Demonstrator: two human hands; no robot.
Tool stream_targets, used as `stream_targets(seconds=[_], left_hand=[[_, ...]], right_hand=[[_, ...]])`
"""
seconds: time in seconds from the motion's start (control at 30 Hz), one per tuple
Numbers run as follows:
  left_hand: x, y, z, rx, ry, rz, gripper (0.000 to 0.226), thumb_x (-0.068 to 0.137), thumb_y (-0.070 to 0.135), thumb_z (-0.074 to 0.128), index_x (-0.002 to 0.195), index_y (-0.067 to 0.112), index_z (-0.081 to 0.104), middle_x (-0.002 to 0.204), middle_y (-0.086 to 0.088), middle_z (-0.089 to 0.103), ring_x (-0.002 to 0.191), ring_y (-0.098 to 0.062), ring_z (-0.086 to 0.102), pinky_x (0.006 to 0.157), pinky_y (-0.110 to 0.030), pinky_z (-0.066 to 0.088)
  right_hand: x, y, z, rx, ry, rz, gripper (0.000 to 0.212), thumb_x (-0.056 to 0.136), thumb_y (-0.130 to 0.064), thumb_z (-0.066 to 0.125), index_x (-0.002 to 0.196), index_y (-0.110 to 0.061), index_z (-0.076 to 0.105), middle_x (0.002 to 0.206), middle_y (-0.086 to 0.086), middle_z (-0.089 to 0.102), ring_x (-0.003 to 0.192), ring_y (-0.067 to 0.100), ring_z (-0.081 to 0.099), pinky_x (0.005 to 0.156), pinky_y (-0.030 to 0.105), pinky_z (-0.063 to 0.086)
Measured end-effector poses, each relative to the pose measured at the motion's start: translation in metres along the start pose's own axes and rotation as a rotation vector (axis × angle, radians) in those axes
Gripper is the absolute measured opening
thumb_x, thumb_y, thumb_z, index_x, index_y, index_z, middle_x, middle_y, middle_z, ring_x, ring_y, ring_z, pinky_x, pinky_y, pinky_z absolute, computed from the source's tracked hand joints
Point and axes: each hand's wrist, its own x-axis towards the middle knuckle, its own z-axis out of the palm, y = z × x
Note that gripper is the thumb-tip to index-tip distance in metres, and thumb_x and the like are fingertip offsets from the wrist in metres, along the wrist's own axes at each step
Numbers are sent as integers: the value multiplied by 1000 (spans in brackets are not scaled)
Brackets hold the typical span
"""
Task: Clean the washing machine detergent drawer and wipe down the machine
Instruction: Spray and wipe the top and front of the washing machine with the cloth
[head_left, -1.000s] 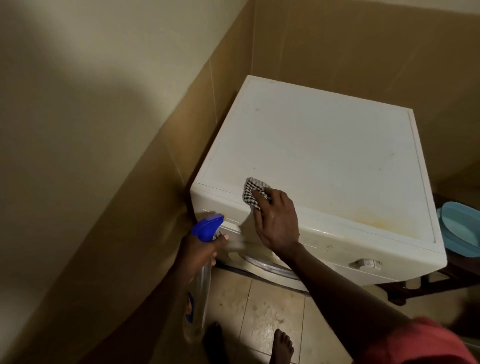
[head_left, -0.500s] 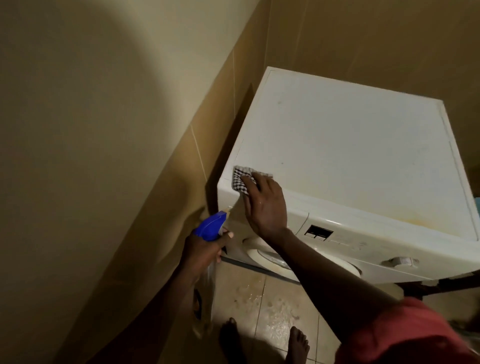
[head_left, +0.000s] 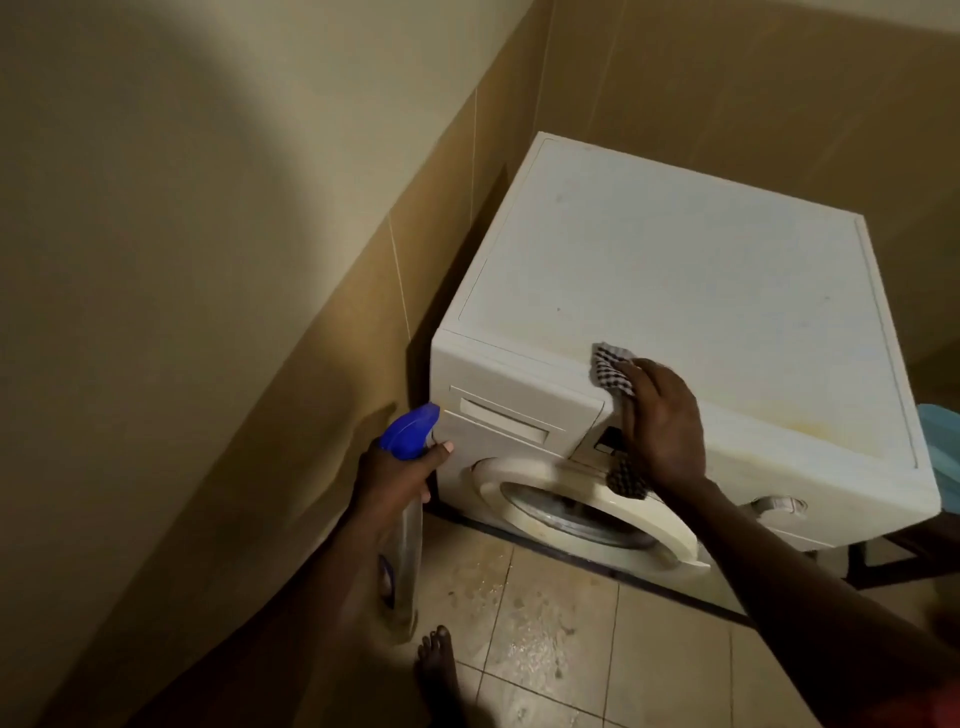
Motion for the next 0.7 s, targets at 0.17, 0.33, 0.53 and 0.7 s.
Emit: stream_targets(seconds=[0.17,0.33,0.53,0.7], left_hand=[[-26,8,11,-16,74,91,28,86,29,72,93,4,62,67,-10,63,56,-17,60,57,-24,47],[-38,12,29,-77,121,220,24,84,23,75,90,4,62,61,-5,57,47,-11,56,51,-23,50],[-25,-4,69,-3,80,284,24,82,22,77,86,6,60,60,-3,58,43,-6,55,48,-17,49],[-6,-23,94,-65,49,341,24,80,23,79,79,6,62,64,-10,60,45,-9,55,48,-15,48]], right_hand=[[-24,29,-12,21,67,49,40,93,-21,45,128,-7,57,129,18,59,118,35,53,104,44,41],[-31,33,-10,57,137,23,37,95,-23,43,123,-5,58,121,17,62,110,35,56,99,44,44],[-31,27,8,50,347,85,31,90,-21,47,115,-8,61,111,12,65,100,32,57,91,40,42],[-31,27,22,12,506,107,29,89,-24,48,111,-13,63,105,6,67,97,29,57,88,38,40]])
